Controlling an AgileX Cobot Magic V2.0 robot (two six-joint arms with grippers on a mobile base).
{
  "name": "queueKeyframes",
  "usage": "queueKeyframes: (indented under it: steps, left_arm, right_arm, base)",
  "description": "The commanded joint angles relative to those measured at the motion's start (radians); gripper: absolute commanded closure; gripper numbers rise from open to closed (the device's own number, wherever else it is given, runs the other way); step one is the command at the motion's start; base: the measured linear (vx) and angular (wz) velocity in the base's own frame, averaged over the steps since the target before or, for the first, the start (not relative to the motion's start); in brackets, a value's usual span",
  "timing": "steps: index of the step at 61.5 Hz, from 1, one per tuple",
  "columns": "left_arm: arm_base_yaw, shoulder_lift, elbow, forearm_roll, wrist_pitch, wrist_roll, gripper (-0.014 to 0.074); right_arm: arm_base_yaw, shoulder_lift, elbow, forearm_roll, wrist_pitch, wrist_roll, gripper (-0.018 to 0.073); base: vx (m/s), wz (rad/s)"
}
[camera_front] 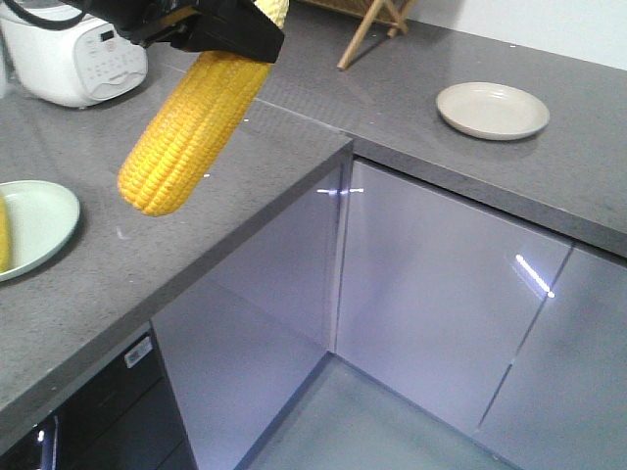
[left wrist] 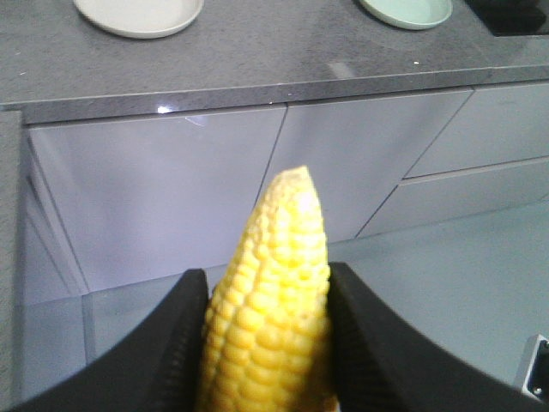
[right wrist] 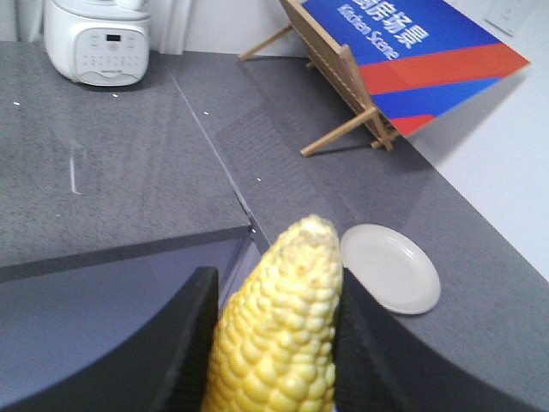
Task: Distribute corn equally
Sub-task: 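Turn the base along the counter while holding cobs in both grippers, then drive the base toward the beige and green plates near the stove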
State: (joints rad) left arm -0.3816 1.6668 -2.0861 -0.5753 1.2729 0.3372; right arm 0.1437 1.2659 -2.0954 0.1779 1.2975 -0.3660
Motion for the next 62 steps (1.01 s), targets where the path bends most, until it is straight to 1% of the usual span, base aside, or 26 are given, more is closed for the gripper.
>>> queueKeyframes:
  steps: [1,62]
  left_arm:
    - [-0.002,-0.041,-0.026,-0.042,-0.022,-0.007,0.0603]
    - [-0.002,-0.041,-0.026,-0.042,-0.022,-0.007,0.0603]
  right_arm:
    - [-0.006,-0.012,-0.016,0.004,-0.008,-0.004,0.0564]
    - [-0.006,-0.012,-0.016,0.004,-0.008,-0.004,0.0564]
  base:
    - [-0.03,-0.29]
    - [-0.04,-0.31]
